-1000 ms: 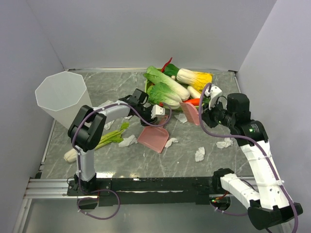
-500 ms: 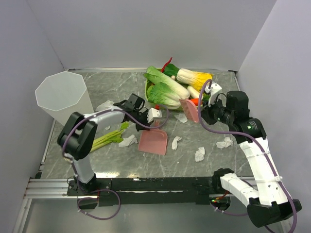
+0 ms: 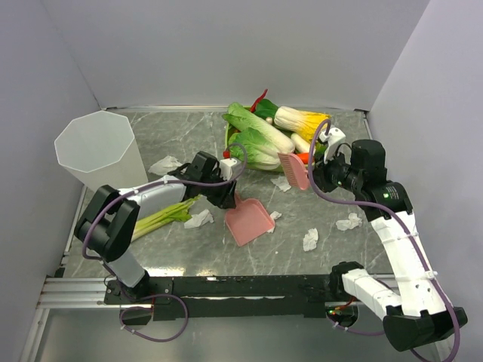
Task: Sweep away the paper scraps from the table
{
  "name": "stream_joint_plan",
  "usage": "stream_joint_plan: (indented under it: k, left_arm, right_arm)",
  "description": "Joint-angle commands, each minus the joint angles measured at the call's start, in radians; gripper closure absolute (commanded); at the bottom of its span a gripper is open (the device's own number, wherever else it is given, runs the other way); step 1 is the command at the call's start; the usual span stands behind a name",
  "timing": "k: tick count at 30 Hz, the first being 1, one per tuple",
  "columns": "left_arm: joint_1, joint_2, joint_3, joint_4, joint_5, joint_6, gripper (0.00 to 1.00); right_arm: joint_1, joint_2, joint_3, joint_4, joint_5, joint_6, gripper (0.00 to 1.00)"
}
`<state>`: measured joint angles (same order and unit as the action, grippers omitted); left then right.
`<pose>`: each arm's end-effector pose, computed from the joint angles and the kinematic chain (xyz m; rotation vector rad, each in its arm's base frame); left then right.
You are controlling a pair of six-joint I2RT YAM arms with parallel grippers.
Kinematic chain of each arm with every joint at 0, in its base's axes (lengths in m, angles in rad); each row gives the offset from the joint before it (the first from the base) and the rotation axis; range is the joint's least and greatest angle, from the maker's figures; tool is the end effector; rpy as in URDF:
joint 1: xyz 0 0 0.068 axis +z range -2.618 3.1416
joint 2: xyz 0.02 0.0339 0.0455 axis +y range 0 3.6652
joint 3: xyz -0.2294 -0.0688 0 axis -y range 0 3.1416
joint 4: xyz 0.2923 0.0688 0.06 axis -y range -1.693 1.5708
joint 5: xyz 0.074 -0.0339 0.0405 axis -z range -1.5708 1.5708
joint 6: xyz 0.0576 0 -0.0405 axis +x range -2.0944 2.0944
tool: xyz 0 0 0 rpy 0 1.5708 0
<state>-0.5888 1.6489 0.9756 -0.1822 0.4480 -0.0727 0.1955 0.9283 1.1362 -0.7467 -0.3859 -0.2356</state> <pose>0.3075 -0.2353 0.1118 0.8370 2.3440 -0.8354 0.2562 0.0728 0.3508 -0.6687 1.9786 0.3819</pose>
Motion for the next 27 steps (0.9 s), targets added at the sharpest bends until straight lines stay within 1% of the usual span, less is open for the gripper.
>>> stream_joint_plan:
  k: [1, 2, 3, 4, 6, 7, 9, 10, 11, 12, 14, 15, 17, 18, 19, 22, 25, 27]
  left_arm:
    - [-0.008, -0.014, 0.067, -0.077, 0.049, 0.026, 0.53]
    - [-0.008, -0.024, 0.075, -0.107, 0.06, 0.062, 0.52]
    - [-0.003, -0.047, 0.081, -0.147, 0.076, 0.139, 0.51]
    - [0.0, -0.061, 0.095, -0.218, 0.121, 0.292, 0.5]
    - [0.018, -0.108, 0.106, -0.298, 0.153, 0.501, 0.45]
    - [0.029, -0.126, 0.107, -0.369, 0.173, 0.747, 0.41]
    - [0.047, -0.162, 0.103, -0.428, 0.169, 1.001, 0.37]
    - [0.047, -0.167, 0.097, -0.456, 0.155, 1.218, 0.35]
    - [0.047, -0.156, 0.098, -0.502, 0.118, 1.314, 0.34]
    - [0.047, -0.141, 0.106, -0.531, 0.104, 1.467, 0.34]
    - [0.047, -0.077, 0.162, -0.61, 0.083, 1.571, 0.34]
    - [0.047, -0.051, 0.214, -0.635, 0.084, 1.652, 0.35]
    - [0.047, 0.029, 0.27, -0.675, 0.069, 1.708, 0.35]
    - [0.046, 0.057, 0.326, -0.689, 0.058, 1.756, 0.35]
    - [0.044, 0.105, 0.354, -0.703, 0.049, 1.777, 0.35]
    - [0.04, 0.181, 0.445, -0.729, 0.043, 1.82, 0.34]
    - [0.032, 0.235, 0.509, -0.764, 0.032, 1.863, 0.33]
    - [0.018, 0.267, 0.555, -0.818, 0.023, 1.887, 0.33]
  right_arm:
    - [-0.011, -0.011, -0.003, 0.033, -0.005, 0.009, 1.0]
    - [-0.013, -0.013, -0.003, 0.035, -0.002, -0.002, 1.0]
    - [-0.014, -0.016, -0.001, 0.032, -0.002, -0.007, 1.0]
    - [-0.018, -0.02, -0.003, 0.032, -0.011, -0.016, 1.0]
    - [-0.019, -0.026, -0.012, 0.035, -0.031, -0.044, 1.0]
    - [-0.021, -0.028, -0.015, 0.04, -0.056, -0.048, 1.0]
    - [-0.022, -0.029, -0.029, 0.044, -0.073, -0.047, 1.0]
    - [-0.021, -0.031, -0.033, 0.053, -0.079, -0.042, 1.0]
    - [-0.022, -0.031, -0.042, 0.055, -0.083, -0.03, 1.0]
    - [-0.024, -0.031, -0.047, 0.058, -0.085, -0.028, 1.0]
    - [-0.024, -0.036, -0.055, 0.063, -0.085, -0.024, 1.0]
    - [-0.024, -0.037, -0.056, 0.061, -0.085, -0.025, 1.0]
    - [-0.024, -0.048, -0.059, 0.053, -0.096, -0.045, 1.0]
    - [-0.024, -0.054, -0.064, 0.052, -0.1, -0.053, 1.0]
    - [-0.024, -0.059, -0.07, 0.05, -0.103, -0.054, 1.0]
    - [-0.027, -0.078, -0.092, 0.043, -0.114, -0.056, 1.0]
    - [-0.027, -0.095, -0.111, 0.035, -0.11, -0.06, 1.0]
    - [-0.033, -0.103, -0.118, 0.041, -0.105, -0.062, 1.0]
